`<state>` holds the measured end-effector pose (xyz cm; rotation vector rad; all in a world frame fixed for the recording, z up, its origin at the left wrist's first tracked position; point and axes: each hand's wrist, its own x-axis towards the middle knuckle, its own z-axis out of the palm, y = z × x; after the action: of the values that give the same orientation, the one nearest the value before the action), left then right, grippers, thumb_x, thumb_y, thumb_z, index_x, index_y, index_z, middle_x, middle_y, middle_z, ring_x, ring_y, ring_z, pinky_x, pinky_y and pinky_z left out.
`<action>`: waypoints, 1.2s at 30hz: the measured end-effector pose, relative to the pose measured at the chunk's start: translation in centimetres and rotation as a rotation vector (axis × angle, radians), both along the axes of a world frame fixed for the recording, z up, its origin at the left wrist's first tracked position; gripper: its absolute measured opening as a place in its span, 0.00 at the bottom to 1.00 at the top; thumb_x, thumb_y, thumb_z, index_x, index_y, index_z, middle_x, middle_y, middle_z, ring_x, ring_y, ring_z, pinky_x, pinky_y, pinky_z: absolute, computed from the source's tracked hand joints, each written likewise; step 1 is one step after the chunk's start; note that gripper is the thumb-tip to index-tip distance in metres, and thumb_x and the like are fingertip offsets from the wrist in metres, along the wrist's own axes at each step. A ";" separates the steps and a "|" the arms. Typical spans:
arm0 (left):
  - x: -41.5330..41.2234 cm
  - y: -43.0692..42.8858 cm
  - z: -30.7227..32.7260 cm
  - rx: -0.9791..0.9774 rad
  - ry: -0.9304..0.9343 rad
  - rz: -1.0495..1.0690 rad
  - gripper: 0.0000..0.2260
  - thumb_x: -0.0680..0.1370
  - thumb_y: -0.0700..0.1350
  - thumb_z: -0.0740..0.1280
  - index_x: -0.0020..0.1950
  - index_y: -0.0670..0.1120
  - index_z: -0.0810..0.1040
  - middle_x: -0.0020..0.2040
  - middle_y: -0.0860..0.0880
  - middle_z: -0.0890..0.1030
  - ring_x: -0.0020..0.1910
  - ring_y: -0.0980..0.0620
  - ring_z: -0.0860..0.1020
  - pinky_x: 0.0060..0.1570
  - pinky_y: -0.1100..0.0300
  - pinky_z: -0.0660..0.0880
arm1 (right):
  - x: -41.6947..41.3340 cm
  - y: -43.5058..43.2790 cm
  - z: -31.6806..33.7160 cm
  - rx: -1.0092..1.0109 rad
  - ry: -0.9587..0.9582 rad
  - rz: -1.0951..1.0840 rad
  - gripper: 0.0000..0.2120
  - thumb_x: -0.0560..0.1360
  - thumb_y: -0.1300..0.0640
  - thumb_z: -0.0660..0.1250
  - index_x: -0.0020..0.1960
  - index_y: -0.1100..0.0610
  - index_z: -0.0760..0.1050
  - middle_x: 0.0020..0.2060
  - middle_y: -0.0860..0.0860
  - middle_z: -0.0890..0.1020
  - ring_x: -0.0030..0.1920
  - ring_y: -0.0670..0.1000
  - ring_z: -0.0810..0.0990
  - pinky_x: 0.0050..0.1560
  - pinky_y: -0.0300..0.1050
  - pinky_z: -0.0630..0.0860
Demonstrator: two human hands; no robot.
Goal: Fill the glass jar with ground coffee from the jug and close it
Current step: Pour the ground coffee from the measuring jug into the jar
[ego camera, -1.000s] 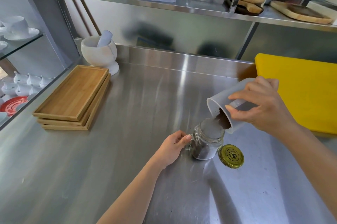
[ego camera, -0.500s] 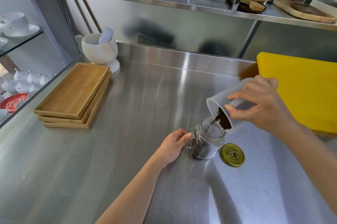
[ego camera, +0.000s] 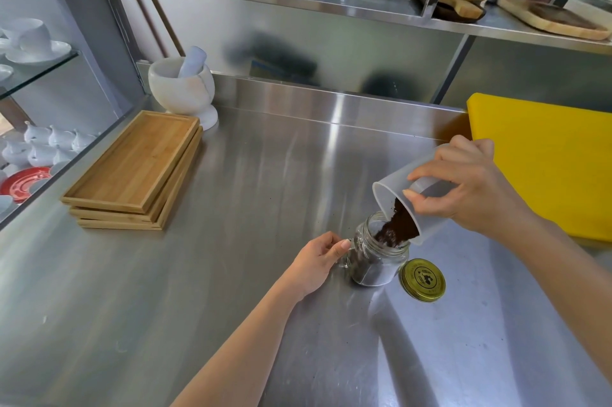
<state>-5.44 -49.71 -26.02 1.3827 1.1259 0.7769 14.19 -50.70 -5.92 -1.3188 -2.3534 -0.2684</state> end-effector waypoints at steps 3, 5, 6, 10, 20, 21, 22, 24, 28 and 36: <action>0.0 0.0 -0.1 0.003 0.011 -0.004 0.19 0.72 0.63 0.62 0.40 0.46 0.73 0.32 0.53 0.71 0.31 0.55 0.66 0.39 0.56 0.65 | 0.0 0.1 0.2 -0.010 0.033 -0.013 0.09 0.64 0.55 0.72 0.38 0.62 0.79 0.33 0.55 0.77 0.43 0.48 0.64 0.44 0.49 0.56; 0.0 0.0 -0.1 0.005 0.011 -0.004 0.21 0.72 0.63 0.62 0.41 0.44 0.73 0.33 0.52 0.71 0.32 0.54 0.66 0.39 0.56 0.66 | -0.1 0.0 0.4 -0.016 0.050 -0.012 0.11 0.64 0.53 0.70 0.38 0.61 0.79 0.34 0.50 0.73 0.43 0.43 0.60 0.45 0.46 0.54; 0.0 0.0 -0.1 0.003 0.013 -0.002 0.22 0.71 0.64 0.62 0.41 0.44 0.73 0.33 0.53 0.71 0.32 0.55 0.66 0.40 0.56 0.66 | -0.1 0.0 0.4 -0.017 0.051 -0.008 0.11 0.64 0.53 0.69 0.38 0.61 0.79 0.34 0.49 0.72 0.42 0.42 0.59 0.45 0.47 0.55; 0.0 0.1 -0.2 -0.005 0.016 0.009 0.24 0.69 0.66 0.61 0.40 0.44 0.73 0.31 0.54 0.70 0.31 0.55 0.66 0.39 0.56 0.66 | -0.3 -0.2 0.4 -0.008 0.037 0.004 0.11 0.63 0.53 0.69 0.38 0.61 0.79 0.34 0.55 0.77 0.44 0.44 0.61 0.43 0.51 0.58; 0.0 0.1 -0.3 -0.018 0.005 -0.003 0.25 0.67 0.68 0.61 0.40 0.45 0.73 0.35 0.51 0.72 0.34 0.54 0.67 0.42 0.56 0.67 | -0.5 0.0 0.6 -0.006 -0.041 0.062 0.10 0.64 0.53 0.70 0.37 0.60 0.79 0.34 0.47 0.70 0.40 0.52 0.66 0.45 0.42 0.52; 0.0 0.1 -0.3 -0.019 0.003 -0.003 0.25 0.67 0.68 0.61 0.41 0.45 0.73 0.35 0.51 0.72 0.34 0.54 0.67 0.41 0.56 0.67 | -0.5 0.0 0.6 -0.013 -0.034 0.061 0.10 0.64 0.53 0.70 0.37 0.60 0.79 0.34 0.47 0.70 0.40 0.51 0.66 0.45 0.41 0.52; 0.0 0.1 -0.3 -0.017 0.000 -0.003 0.25 0.67 0.68 0.61 0.41 0.45 0.73 0.34 0.52 0.72 0.33 0.54 0.67 0.41 0.56 0.67 | -0.5 0.0 0.6 -0.015 -0.028 0.060 0.10 0.64 0.53 0.70 0.37 0.60 0.79 0.34 0.47 0.70 0.40 0.51 0.66 0.45 0.42 0.53; 0.0 0.1 -0.3 -0.010 0.006 -0.004 0.24 0.68 0.68 0.61 0.40 0.47 0.73 0.33 0.54 0.71 0.32 0.55 0.67 0.40 0.57 0.66 | -0.6 0.0 0.6 -0.012 -0.026 0.055 0.10 0.64 0.53 0.69 0.37 0.60 0.80 0.34 0.48 0.71 0.41 0.52 0.67 0.46 0.47 0.56; -0.1 0.1 -0.1 0.008 0.028 0.004 0.16 0.70 0.65 0.62 0.35 0.54 0.71 0.27 0.60 0.72 0.29 0.60 0.68 0.37 0.61 0.66 | -0.6 -0.1 0.5 -0.009 -0.028 0.062 0.11 0.64 0.52 0.69 0.38 0.61 0.80 0.35 0.47 0.70 0.41 0.52 0.67 0.45 0.49 0.57; 0.0 0.1 -0.1 0.039 0.023 0.005 0.18 0.69 0.66 0.61 0.35 0.52 0.70 0.29 0.57 0.68 0.29 0.58 0.65 0.35 0.59 0.63 | -0.4 0.0 0.6 0.019 -0.054 0.073 0.10 0.63 0.53 0.70 0.37 0.60 0.80 0.33 0.49 0.72 0.39 0.55 0.70 0.44 0.47 0.57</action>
<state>-5.46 -49.65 -26.09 1.4246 1.1381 0.7918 13.82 -50.73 -5.32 -1.2279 -2.4317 -0.3068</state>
